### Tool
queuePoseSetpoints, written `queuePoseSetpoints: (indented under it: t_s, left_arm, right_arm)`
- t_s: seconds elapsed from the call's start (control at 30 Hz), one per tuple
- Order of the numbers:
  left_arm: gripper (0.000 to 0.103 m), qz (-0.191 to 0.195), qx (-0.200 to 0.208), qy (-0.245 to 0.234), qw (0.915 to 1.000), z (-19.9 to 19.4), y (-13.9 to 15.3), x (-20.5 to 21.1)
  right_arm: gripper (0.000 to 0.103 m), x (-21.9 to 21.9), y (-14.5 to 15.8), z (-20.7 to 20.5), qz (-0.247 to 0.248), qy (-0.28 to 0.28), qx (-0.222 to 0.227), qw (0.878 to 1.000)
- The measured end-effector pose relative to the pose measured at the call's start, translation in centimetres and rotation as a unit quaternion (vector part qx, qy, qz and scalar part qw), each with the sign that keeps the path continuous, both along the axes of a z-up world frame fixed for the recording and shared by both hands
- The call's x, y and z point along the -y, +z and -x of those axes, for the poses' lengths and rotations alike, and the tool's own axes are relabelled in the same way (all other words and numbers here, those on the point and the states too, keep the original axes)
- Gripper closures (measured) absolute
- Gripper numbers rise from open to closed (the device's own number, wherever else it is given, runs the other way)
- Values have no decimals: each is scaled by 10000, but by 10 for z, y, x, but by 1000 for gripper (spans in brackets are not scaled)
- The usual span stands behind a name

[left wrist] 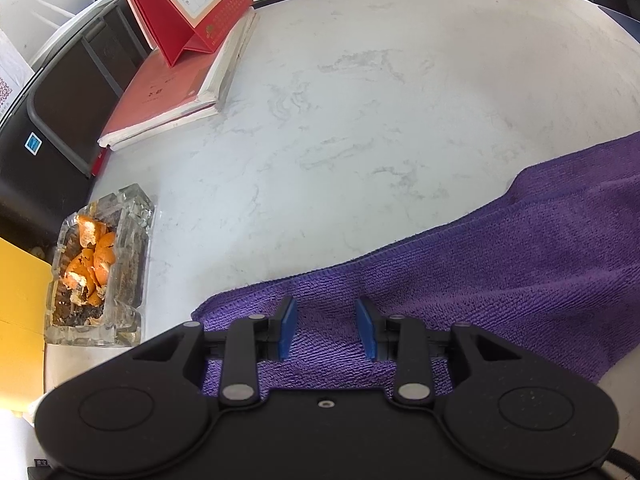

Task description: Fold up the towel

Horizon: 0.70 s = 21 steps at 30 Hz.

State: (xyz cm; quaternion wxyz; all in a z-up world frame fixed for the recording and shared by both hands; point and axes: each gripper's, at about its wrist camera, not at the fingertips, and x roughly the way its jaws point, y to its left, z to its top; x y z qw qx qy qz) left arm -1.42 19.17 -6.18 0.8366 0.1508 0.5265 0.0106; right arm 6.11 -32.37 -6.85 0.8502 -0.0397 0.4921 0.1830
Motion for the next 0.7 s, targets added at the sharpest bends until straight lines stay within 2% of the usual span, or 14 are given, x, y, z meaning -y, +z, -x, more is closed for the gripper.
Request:
queuePoseSetpoints:
  t_s: [0.07, 0.27, 0.7]
  left_arm:
    - [71, 13, 8, 15, 10000, 0, 0, -1]
    - [70, 24, 13, 13, 10000, 0, 0, 0]
    - [67, 7, 39, 21, 10000, 1, 0, -1]
  right_arm:
    - [99, -2, 1, -1, 11, 58, 49, 10000]
    - [99, 1, 16, -1, -7, -86, 527, 9986]
    - [99, 4, 8, -8, 62, -274, 787, 9965]
